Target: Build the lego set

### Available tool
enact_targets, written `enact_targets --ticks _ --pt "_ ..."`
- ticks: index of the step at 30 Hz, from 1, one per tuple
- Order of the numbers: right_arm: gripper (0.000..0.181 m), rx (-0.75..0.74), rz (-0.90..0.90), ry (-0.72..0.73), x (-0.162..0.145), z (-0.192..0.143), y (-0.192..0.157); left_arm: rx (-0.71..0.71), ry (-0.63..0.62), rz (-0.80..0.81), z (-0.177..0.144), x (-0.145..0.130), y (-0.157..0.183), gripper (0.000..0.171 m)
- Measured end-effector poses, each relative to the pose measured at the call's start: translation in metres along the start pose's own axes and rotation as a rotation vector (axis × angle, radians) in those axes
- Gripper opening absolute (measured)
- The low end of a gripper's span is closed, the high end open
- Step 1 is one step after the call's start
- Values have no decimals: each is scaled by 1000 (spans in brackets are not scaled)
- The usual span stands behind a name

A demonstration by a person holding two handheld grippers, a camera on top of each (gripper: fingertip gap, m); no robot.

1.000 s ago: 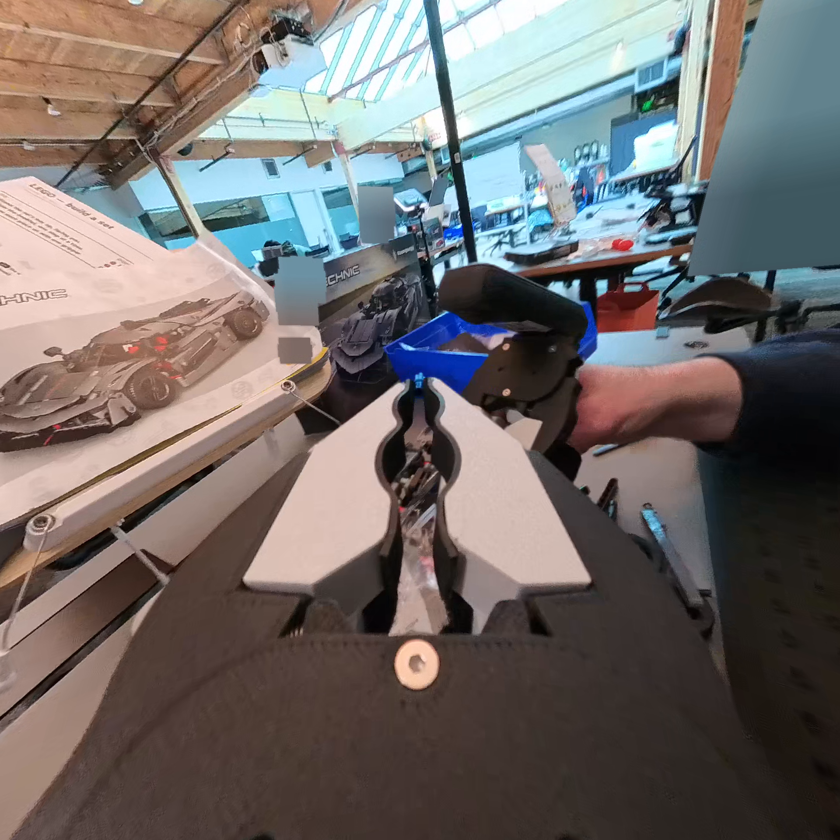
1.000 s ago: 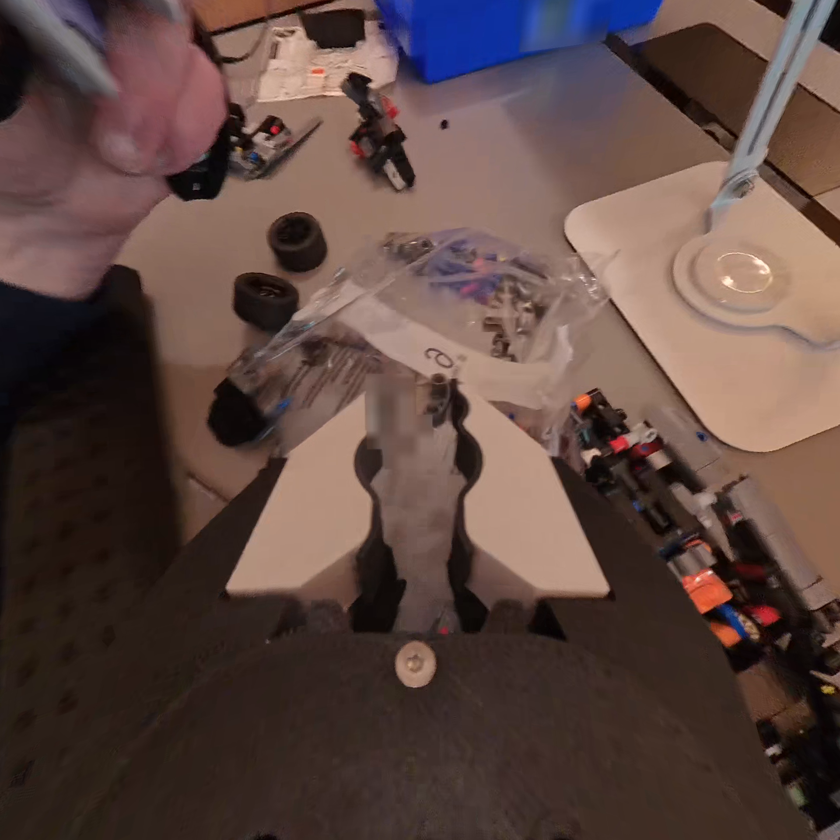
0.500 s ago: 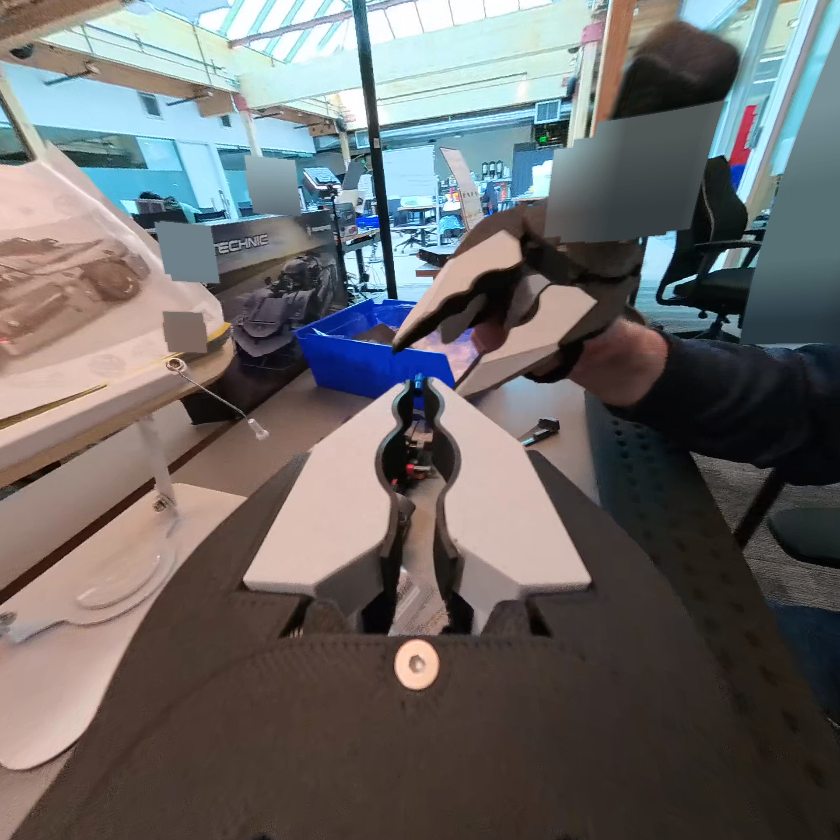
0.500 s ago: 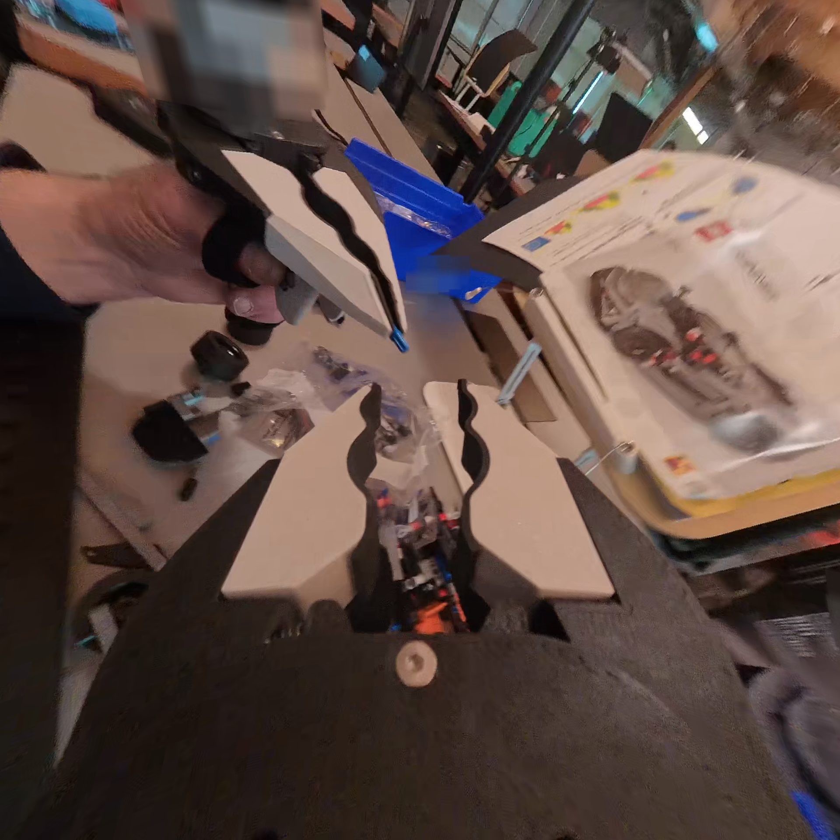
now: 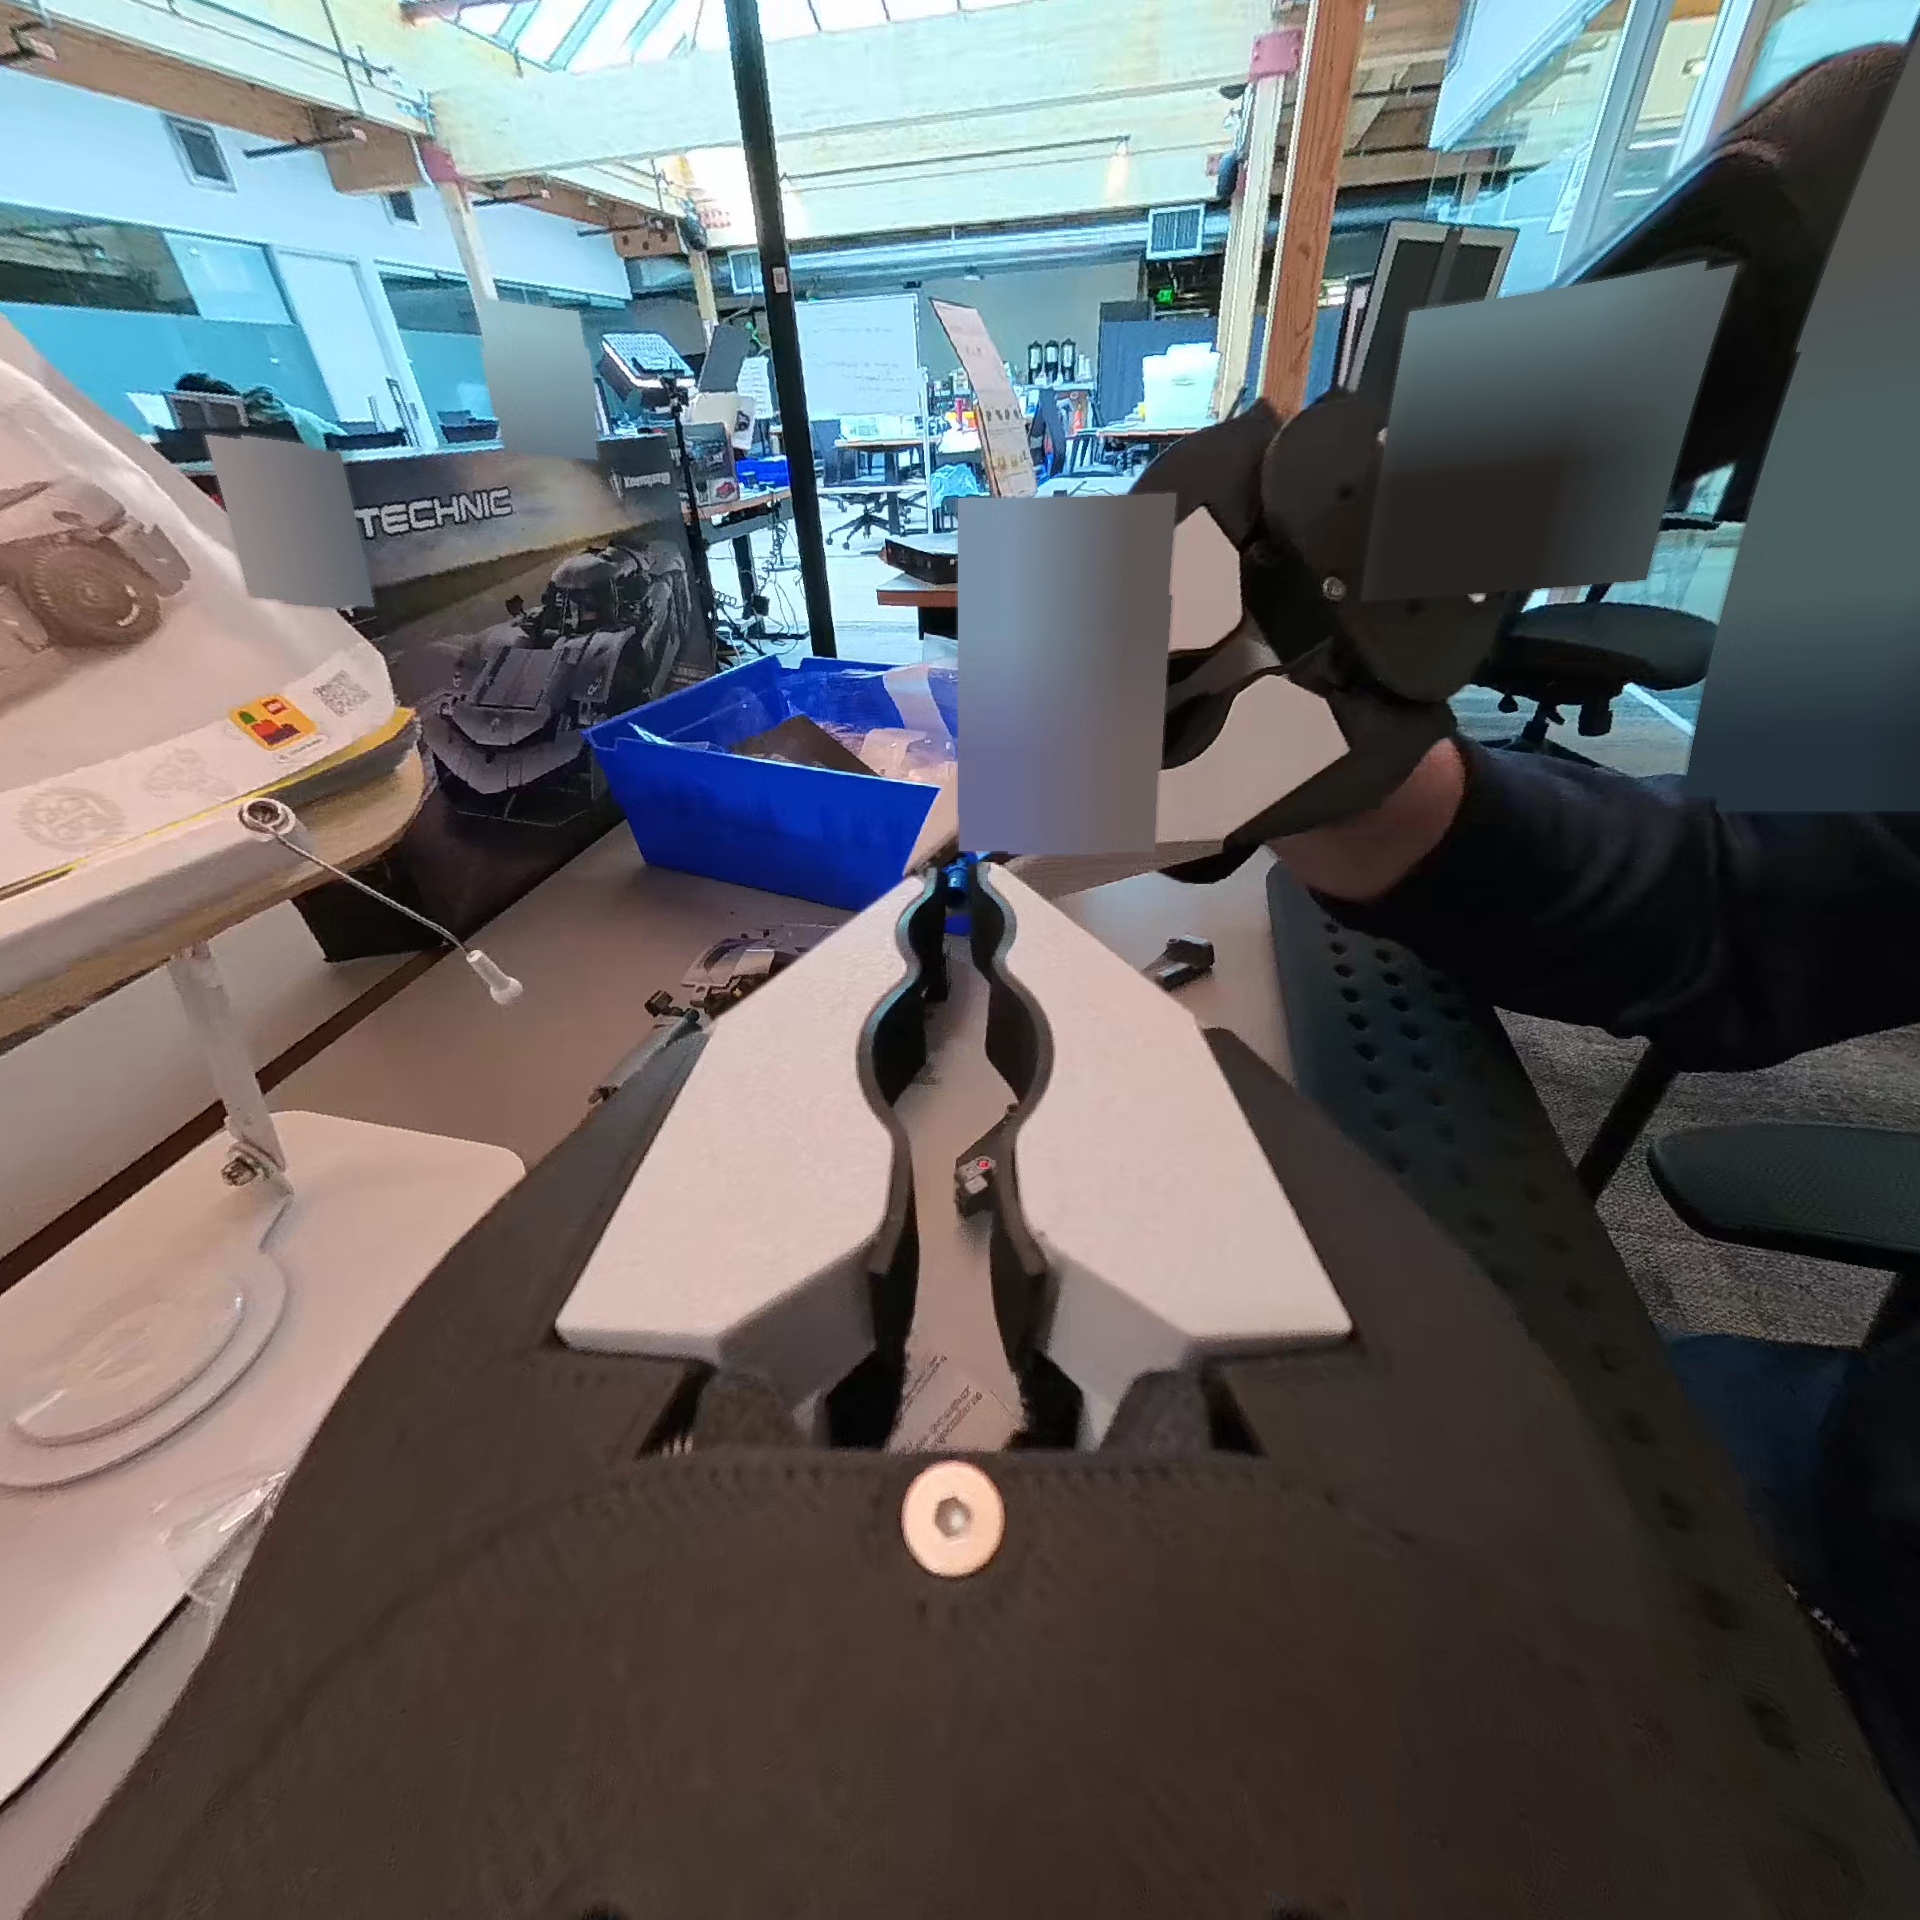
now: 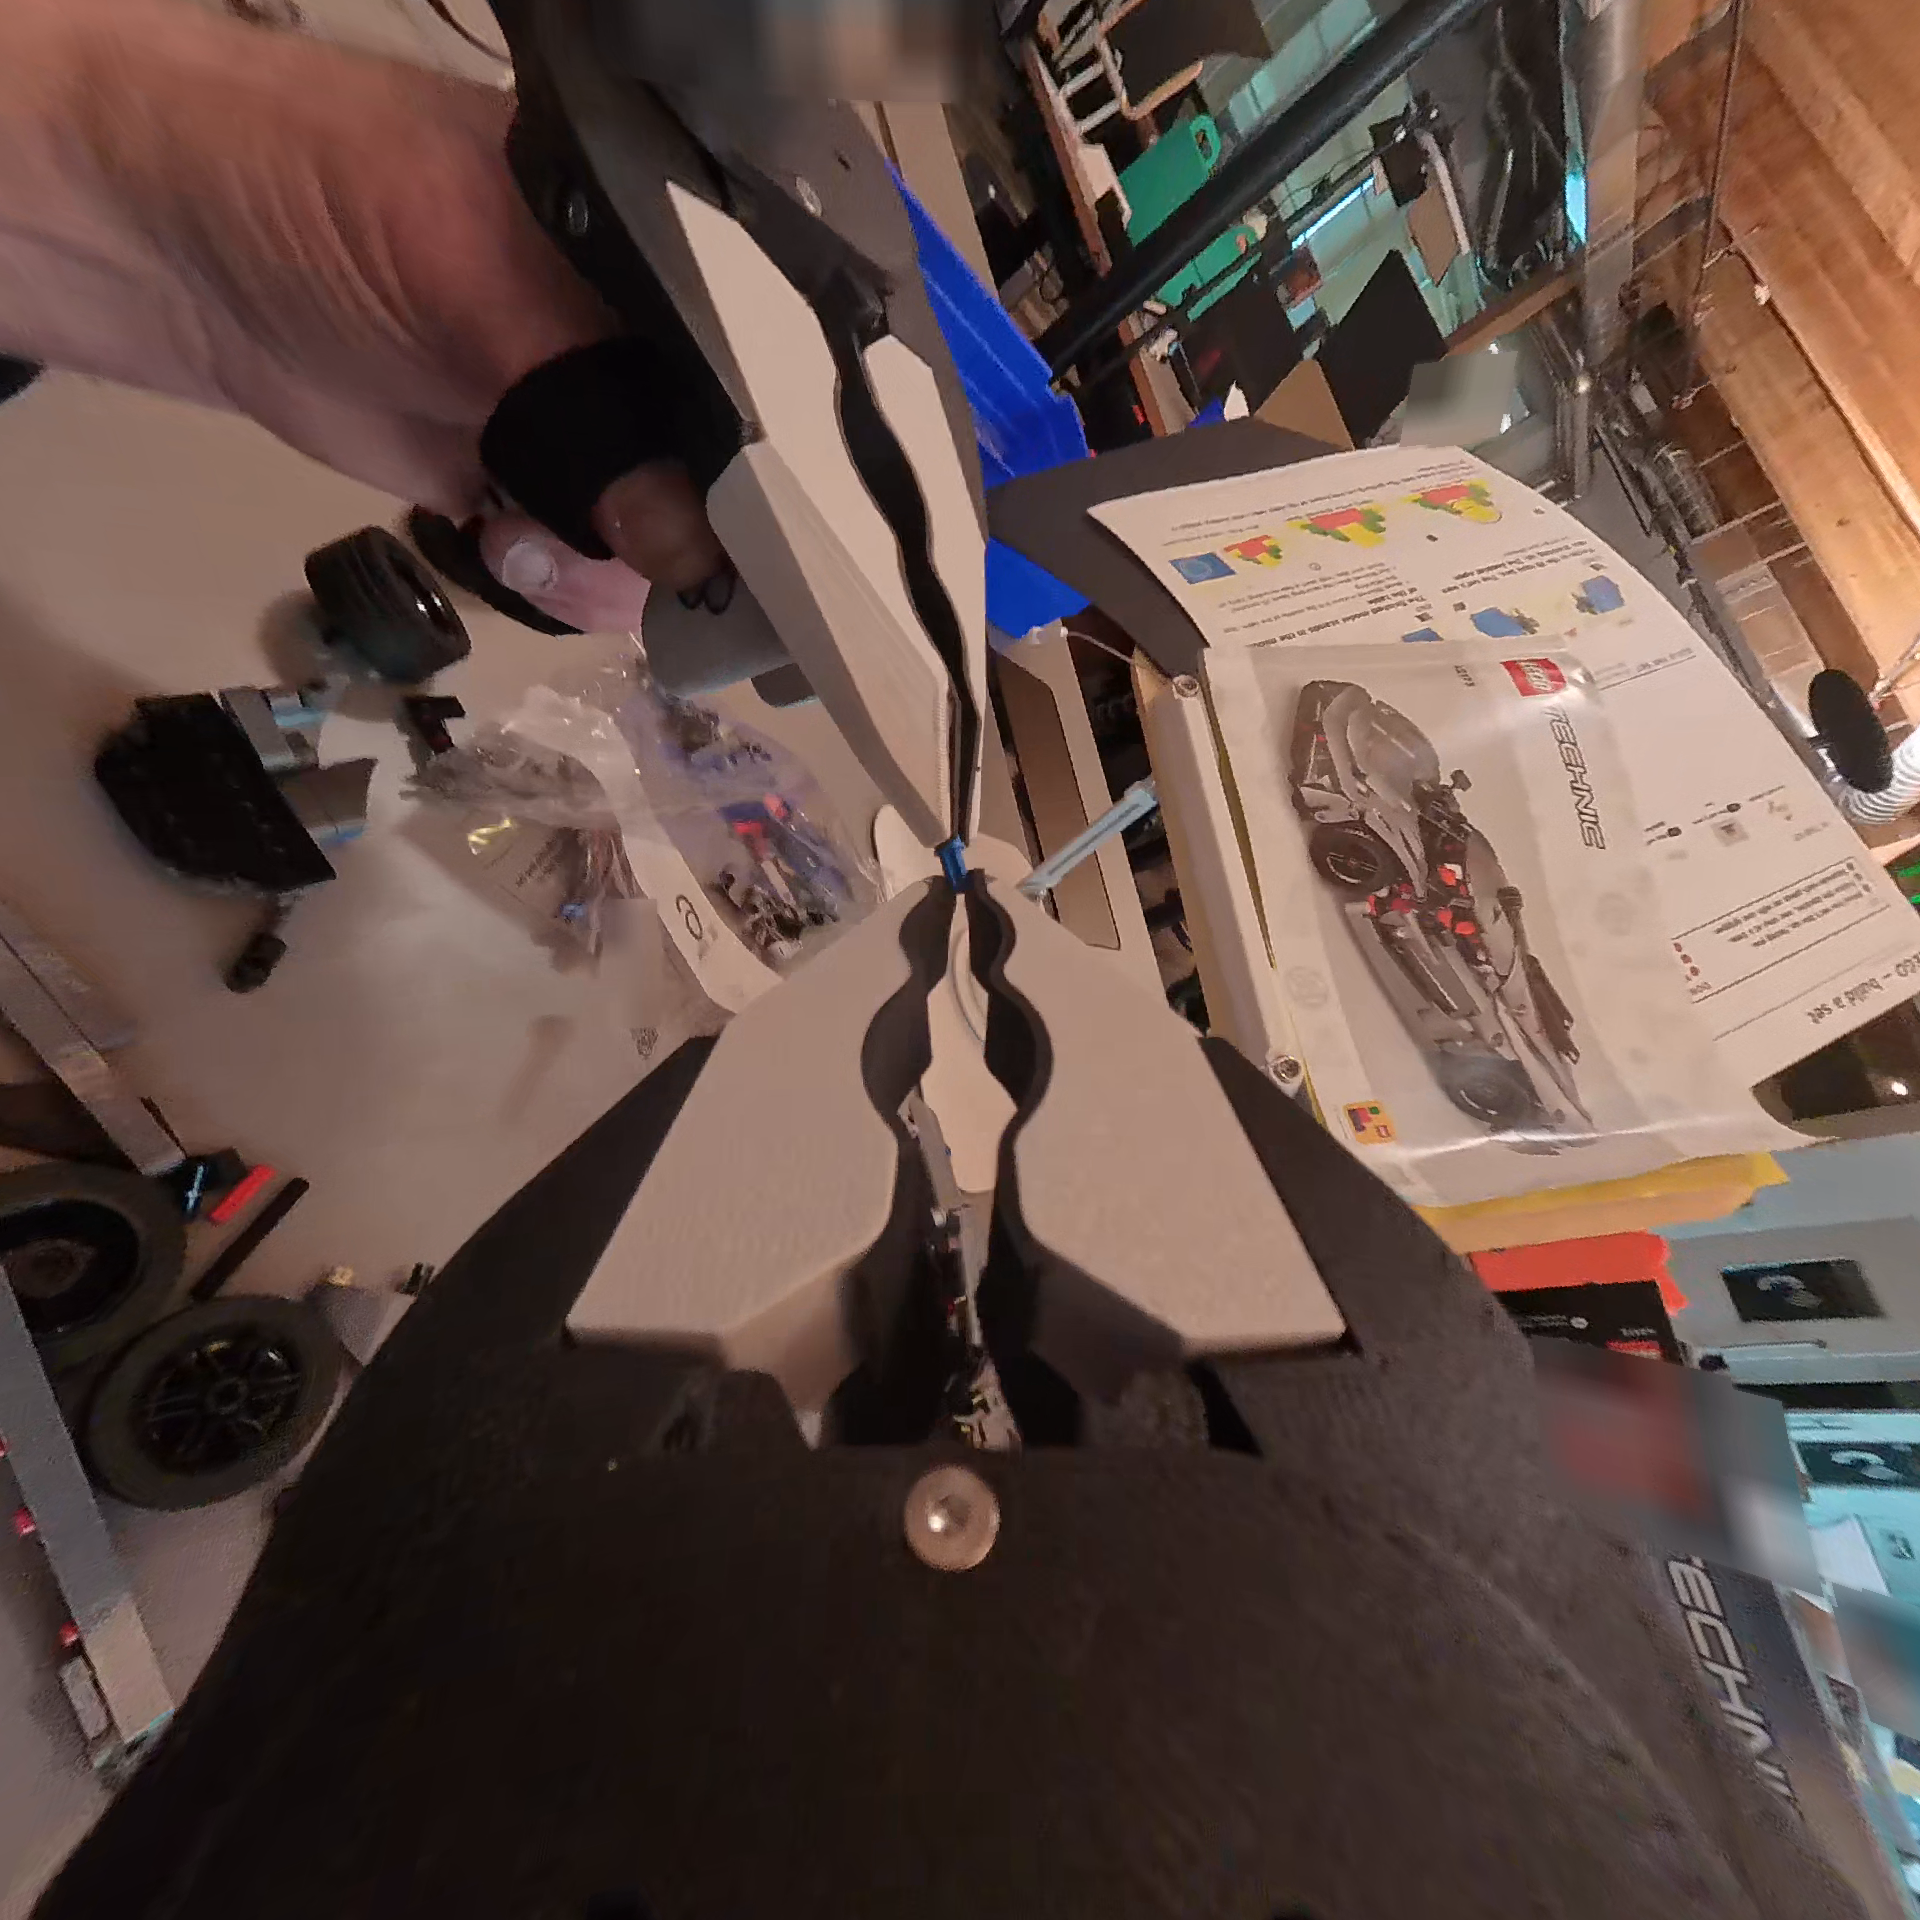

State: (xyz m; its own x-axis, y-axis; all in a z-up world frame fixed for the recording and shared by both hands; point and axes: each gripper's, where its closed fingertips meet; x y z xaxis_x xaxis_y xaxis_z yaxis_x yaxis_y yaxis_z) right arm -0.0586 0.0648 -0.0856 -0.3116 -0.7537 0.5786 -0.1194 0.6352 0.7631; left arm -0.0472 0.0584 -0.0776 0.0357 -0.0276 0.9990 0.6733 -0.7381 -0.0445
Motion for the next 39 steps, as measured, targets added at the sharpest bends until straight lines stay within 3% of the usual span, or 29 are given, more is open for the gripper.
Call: enact_targets --ticks 4,8,10,14,16,17,19,24,30,35,39 --pt "1 24 53 -20 -5 -3 0 3 15 -18 0 1 -2 4" --pt "1 134 135 -115 -34 1 -16 135 28 0 -12 6 -24 16" --pt "1 228 160 -193 -53 11 -35 170 62 -21 -19 12 -32 15" --pt "0 365 193 -328 -80 44 -66 209 -8 -40 -17 -3 -42 13" --pt "2 336 240 -362 -87 69 -64 210 -22 -35 -15 -7 -43 12" --pt "13 333 243 -390 -92 76 -63 215 -28 -35 -15 -9 -44 12" --pt "14 364 259 -408 -96 79 -64 226 -29 -34 -16 -10 -46 12" --pt "16 388 328 -357 -90 46 -51 241 2 -46 -23 -3 -49 9" --pt "18 609 339 -516 -121 -29 -91 244 -6 -45 -21 -3 -47 9" --pt "25 643 418 -602 -147 -53 -116 243 -35 -27 -17 -7 -44 8" --pt "25 612 435 -607 -154 -53 -121 234 -48 -26 -13 -10 -43 8"
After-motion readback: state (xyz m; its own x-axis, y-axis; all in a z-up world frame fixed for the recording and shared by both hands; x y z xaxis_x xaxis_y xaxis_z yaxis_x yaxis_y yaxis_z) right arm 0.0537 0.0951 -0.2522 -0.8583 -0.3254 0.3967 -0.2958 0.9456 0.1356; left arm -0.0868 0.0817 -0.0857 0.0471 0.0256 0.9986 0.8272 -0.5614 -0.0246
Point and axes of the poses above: each gripper's, where its closed fingertips meet, z out along the fingers, x out of its top, y = z × x across the jaws, and after that the axes turned 1 degree about y, right-handed
